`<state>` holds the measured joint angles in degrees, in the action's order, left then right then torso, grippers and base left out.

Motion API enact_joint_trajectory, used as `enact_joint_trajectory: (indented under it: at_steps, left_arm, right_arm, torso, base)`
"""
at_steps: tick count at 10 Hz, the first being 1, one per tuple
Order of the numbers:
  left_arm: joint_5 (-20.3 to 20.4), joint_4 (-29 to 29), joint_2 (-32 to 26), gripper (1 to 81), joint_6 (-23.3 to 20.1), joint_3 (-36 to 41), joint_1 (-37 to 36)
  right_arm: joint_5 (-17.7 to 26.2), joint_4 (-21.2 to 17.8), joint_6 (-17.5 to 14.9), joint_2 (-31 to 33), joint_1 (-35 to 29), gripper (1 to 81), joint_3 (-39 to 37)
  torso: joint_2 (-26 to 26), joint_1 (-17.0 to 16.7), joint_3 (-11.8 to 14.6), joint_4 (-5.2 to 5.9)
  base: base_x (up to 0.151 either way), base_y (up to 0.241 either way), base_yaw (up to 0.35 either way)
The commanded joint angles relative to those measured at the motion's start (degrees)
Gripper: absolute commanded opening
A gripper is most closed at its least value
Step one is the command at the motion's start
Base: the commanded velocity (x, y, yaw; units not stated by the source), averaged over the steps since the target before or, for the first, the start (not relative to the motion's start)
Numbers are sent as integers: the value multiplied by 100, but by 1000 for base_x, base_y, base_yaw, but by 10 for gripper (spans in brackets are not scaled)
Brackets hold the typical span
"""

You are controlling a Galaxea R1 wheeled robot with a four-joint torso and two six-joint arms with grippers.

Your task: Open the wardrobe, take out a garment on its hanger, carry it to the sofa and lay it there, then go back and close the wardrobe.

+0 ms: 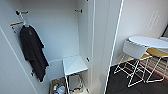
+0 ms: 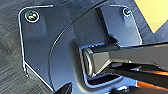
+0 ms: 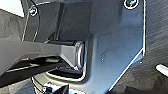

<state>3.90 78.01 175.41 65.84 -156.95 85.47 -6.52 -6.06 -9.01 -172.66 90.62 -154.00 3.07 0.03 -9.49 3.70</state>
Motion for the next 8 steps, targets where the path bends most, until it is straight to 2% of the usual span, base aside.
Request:
enact_joint_trajectory:
  at_steps: [1,8]
  left_arm:
    - [-223,65,30,811,-27,7,-210]
    - [-180,65,21,811,-36,7,-210]
  right_arm:
    - [327,26,-4,-8,-136,811,-23]
    - [327,26,4,-26,-136,811,-23]
  torso:
    - [0,0,0,0]
    - [0,0,0,0]
  base:
    - [0,0,311]
    - [0,0,316]
